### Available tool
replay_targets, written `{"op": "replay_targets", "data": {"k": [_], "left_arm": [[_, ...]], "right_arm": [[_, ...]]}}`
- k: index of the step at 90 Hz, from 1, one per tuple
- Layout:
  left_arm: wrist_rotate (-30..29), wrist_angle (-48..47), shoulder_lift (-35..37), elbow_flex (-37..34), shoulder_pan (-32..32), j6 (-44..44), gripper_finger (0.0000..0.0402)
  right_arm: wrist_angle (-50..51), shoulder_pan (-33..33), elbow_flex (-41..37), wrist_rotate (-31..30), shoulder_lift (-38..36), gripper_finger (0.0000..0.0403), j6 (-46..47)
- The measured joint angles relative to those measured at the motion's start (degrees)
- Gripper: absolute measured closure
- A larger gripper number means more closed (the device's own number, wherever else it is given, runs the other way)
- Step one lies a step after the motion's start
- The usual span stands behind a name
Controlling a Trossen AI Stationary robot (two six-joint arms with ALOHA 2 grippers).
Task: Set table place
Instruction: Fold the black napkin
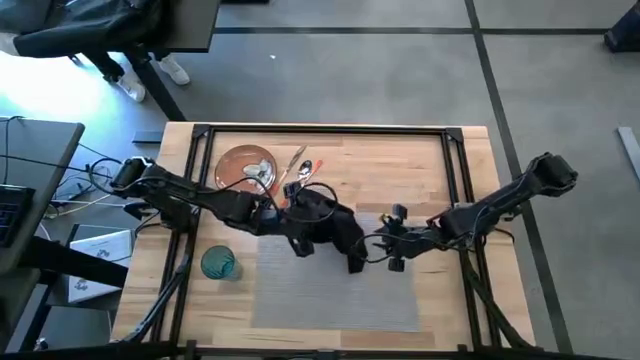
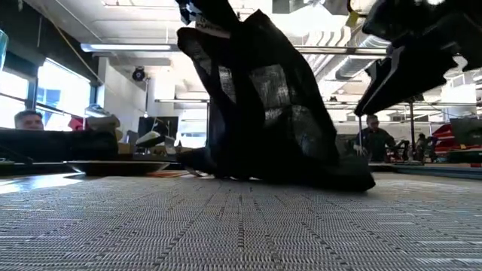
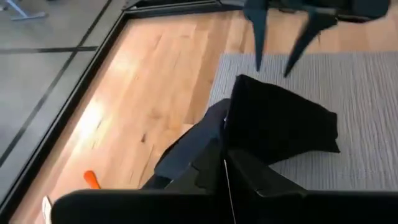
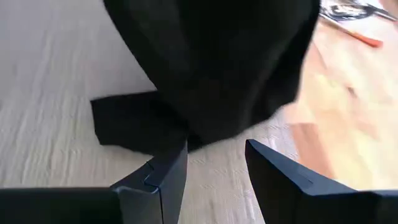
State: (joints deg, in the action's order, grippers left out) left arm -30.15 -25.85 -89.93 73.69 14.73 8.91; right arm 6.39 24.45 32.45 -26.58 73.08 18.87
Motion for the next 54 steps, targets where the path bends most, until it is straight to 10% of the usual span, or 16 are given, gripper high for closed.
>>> {"op": "replay_targets", "data": {"k": [17, 37, 54], "left_arm": [[0.1, 0.0, 0.0, 0.0, -0.1, 0.0, 0.0401], [0.6, 0.0, 0.0, 0.0, -0.1, -0.1, 0.0401], [1.2, 0.0, 0.0, 0.0, -0.1, -0.1, 0.0402]], "right_arm": [[-16.5, 2.3, -4.2, -4.6, 5.7, 0.0253, -1.5], [-18.4, 7.5, -1.0, -21.4, 16.3, 0.0253, 0.0], [-18.8, 10.0, 2.2, -22.9, 25.2, 0.0253, 5.4]]}}
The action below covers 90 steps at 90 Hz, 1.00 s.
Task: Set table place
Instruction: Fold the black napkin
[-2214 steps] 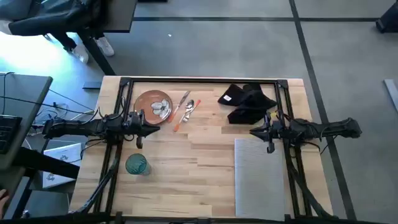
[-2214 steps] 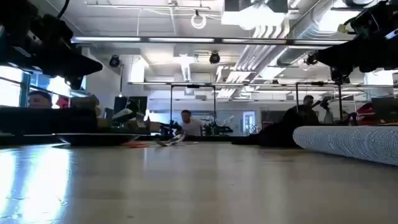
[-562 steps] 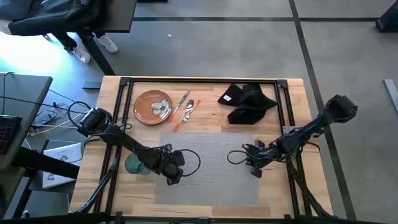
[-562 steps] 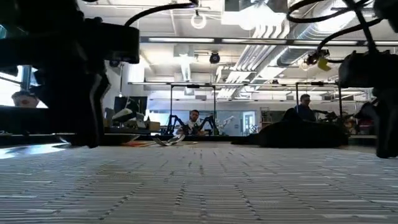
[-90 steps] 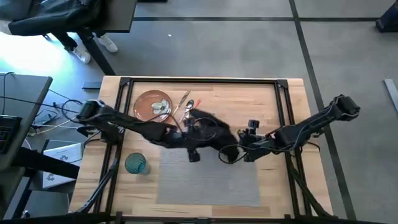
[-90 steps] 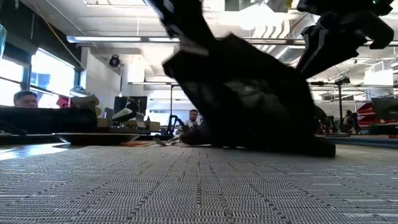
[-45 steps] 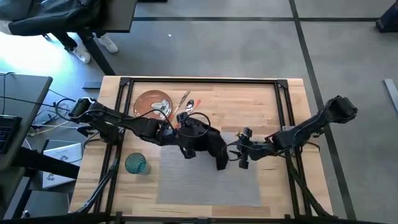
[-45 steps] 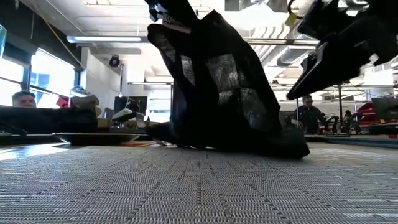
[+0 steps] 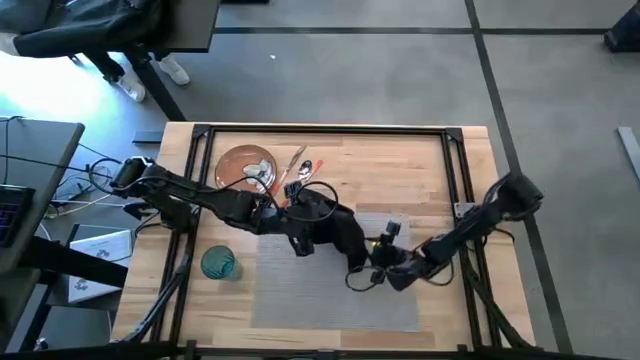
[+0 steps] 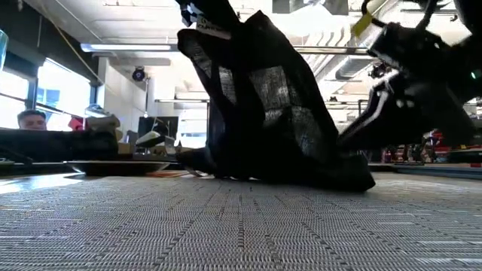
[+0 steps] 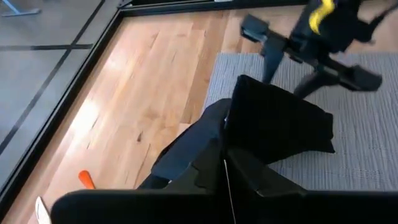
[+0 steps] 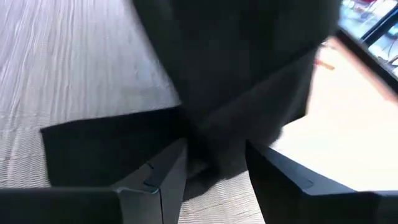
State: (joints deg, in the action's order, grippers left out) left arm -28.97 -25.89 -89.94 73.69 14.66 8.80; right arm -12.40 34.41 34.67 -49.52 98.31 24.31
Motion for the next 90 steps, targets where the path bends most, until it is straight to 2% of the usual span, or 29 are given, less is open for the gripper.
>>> {"op": "replay_targets", "data": {"k": [12, 29, 42, 48, 55, 58, 63, 69, 81, 90], "left_arm": [[0.0, 0.1, 0.0, 0.0, 0.0, 0.0, 0.0402], [0.1, 0.2, 0.0, 0.0, -0.4, 0.0, 0.0401], [0.7, 0.3, 0.0, 0.0, -0.2, 0.0, 0.0401], [1.4, 0.2, 0.0, 0.0, -0.2, 0.0, 0.0401], [1.4, 0.2, 0.0, 0.0, -0.2, -0.4, 0.0401], [1.4, 0.3, 0.0, 0.0, -0.2, -0.6, 0.0401], [1.4, 0.6, 0.0, 0.0, 0.0, -1.4, 0.0401], [1.3, 1.8, 0.1, 0.1, 0.1, -3.1, 0.0401], [-0.3, 1.4, 0.7, 1.8, 0.1, -8.3, 0.0401], [-3.6, 1.5, 1.6, 3.1, -0.4, -14.3, 0.0401]], "right_arm": [[0.0, 1.5, 2.3, -5.2, 4.1, 0.0253, 2.5], [0.1, 0.3, 4.5, -17.6, 7.1, 0.0254, 1.4], [0.4, -2.0, 4.9, -21.9, 7.1, 0.0255, -0.5], [1.0, -3.0, 4.9, -22.3, 7.0, 0.0273, -3.1], [2.9, -4.2, 5.1, -21.5, 5.8, 0.0328, -6.1], [4.5, -4.7, 5.5, -20.3, 4.7, 0.0363, -7.9], [7.9, -5.3, 6.1, -20.0, 2.3, 0.0388, -11.1], [13.0, -5.9, 7.5, -20.2, -2.6, 0.0395, -15.2], [28.9, -7.0, 13.1, -20.1, -16.9, 0.0402, -23.6], [41.2, -9.4, 19.3, -15.3, -27.4, 0.0403, -24.6]]}}
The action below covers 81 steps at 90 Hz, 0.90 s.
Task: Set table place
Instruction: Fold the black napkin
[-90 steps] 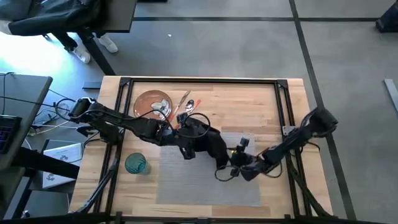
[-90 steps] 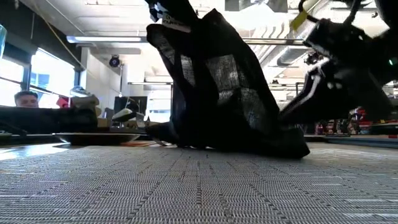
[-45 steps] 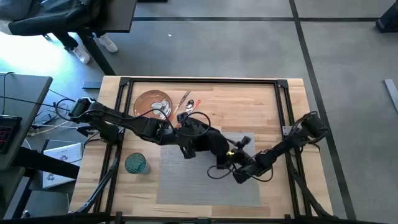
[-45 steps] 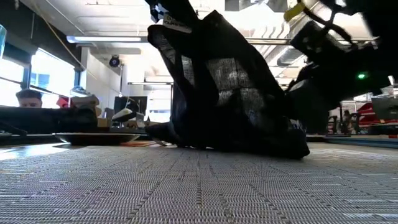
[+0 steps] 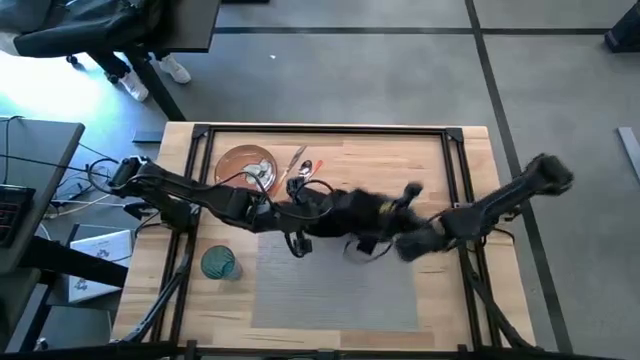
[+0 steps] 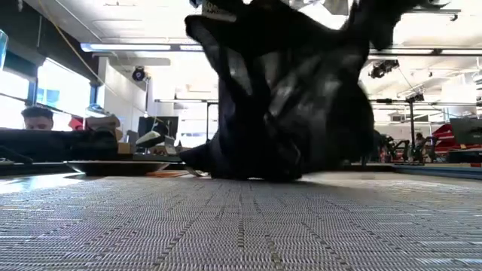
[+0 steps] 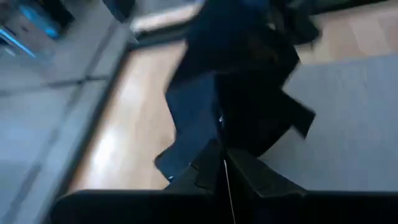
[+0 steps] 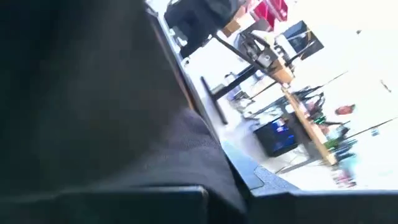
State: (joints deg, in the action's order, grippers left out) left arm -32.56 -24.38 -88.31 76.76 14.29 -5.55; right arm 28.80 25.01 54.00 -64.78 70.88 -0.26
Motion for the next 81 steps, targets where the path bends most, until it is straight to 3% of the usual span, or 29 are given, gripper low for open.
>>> {"op": "replay_targets", "data": {"k": [13, 27, 45, 59, 72, 81], "left_arm": [[-3.9, 0.4, 1.2, 0.3, -2.6, -10.2, 0.0401], [-2.6, 0.1, 0.7, 0.0, -6.5, -15.6, 0.0401], [4.0, -2.5, -1.4, -0.1, -8.3, -9.5, 0.0401], [5.8, -2.5, -3.0, -0.1, -3.3, -6.2, 0.0401], [9.1, -4.9, -6.1, -0.1, 1.3, 1.0, 0.0401], [11.2, -6.3, -10.0, -0.1, 3.8, 5.9, 0.0401]], "right_arm": [[13.6, -5.5, 8.0, 13.0, -9.5, 0.0403, 1.8], [22.6, -9.4, 14.4, 22.3, -13.6, 0.0403, 3.3], [27.5, -8.6, 9.0, 30.9, -14.1, 0.0403, 14.8], [16.7, -3.9, -6.0, 33.7, -11.7, 0.0403, 20.9], [-2.4, 0.9, -19.8, 33.9, -7.2, 0.0403, 24.8], [-15.2, 3.5, -25.4, 34.2, -3.0, 0.0403, 24.9]]}}
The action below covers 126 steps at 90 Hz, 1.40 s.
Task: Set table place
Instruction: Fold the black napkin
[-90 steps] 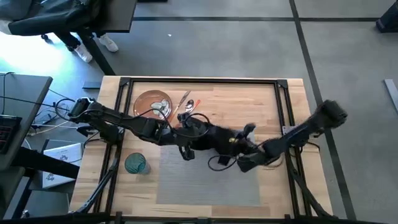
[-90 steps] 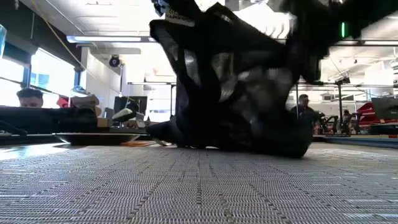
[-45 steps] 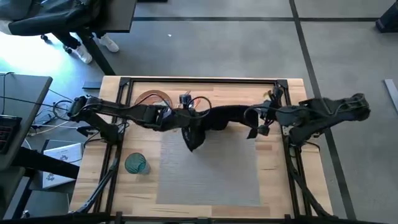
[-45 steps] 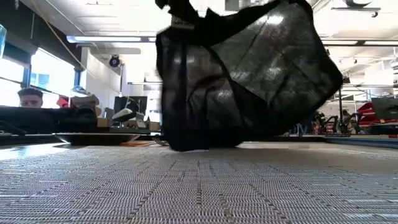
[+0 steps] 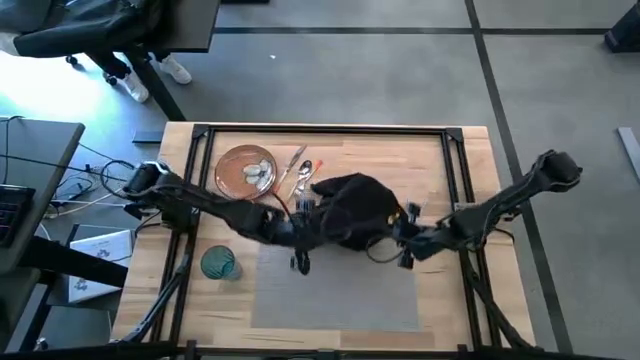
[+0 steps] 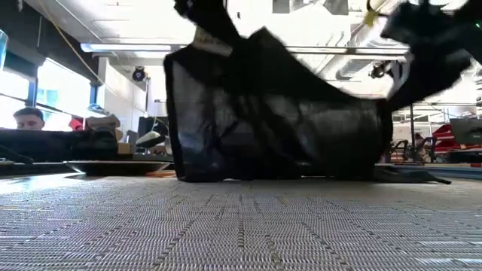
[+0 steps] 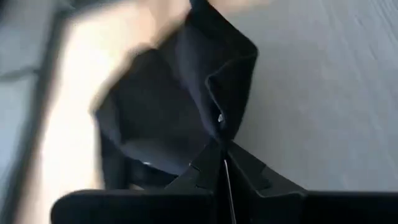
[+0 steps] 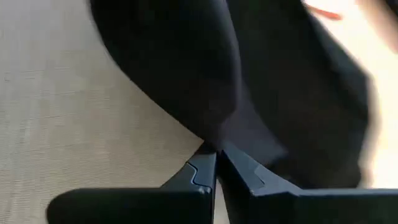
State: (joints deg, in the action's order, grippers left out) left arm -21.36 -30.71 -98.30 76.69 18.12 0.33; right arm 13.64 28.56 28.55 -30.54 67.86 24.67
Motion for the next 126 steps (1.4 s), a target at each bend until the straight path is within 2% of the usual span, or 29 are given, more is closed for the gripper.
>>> {"op": "replay_targets", "data": {"k": [12, 25, 37, 55, 68, 88, 112, 126], "left_arm": [[3.5, 0.7, -5.6, 0.0, 2.5, 1.0, 0.0387], [4.8, 0.6, -10.1, 0.0, 3.8, 3.8, 0.0341], [9.3, 0.4, -11.9, 1.4, 4.5, 4.2, 0.0291], [9.3, 1.0, -11.3, 6.5, 6.4, 6.9, 0.0245], [7.0, 2.9, -12.8, 5.6, 6.7, 8.7, 0.0239], [13.0, 13.8, -19.9, 5.5, 7.7, 9.0, 0.024], [7.1, 17.9, -25.2, 5.5, 8.8, 11.1, 0.0241], [7.6, 18.9, -26.0, 5.5, 8.5, 13.0, 0.0241]], "right_arm": [[-5.3, 1.3, -1.4, 1.3, 5.5, 0.0403, 0.4], [-5.3, 1.2, -0.2, 2.3, 9.8, 0.0403, 0.4], [-5.3, 1.2, 0.2, 2.4, 11.6, 0.0403, -0.7], [-5.4, 1.2, 0.2, 3.2, 12.0, 0.0403, -1.1], [-5.4, 1.2, 0.2, 3.5, 12.0, 0.0403, -1.2], [-5.6, 1.2, 0.2, 3.7, 12.0, 0.0403, -1.7], [-5.7, 1.2, 0.2, 4.7, 12.0, 0.0403, -2.2], [-5.8, 1.2, 0.2, 4.7, 12.0, 0.0403, -2.6]]}}
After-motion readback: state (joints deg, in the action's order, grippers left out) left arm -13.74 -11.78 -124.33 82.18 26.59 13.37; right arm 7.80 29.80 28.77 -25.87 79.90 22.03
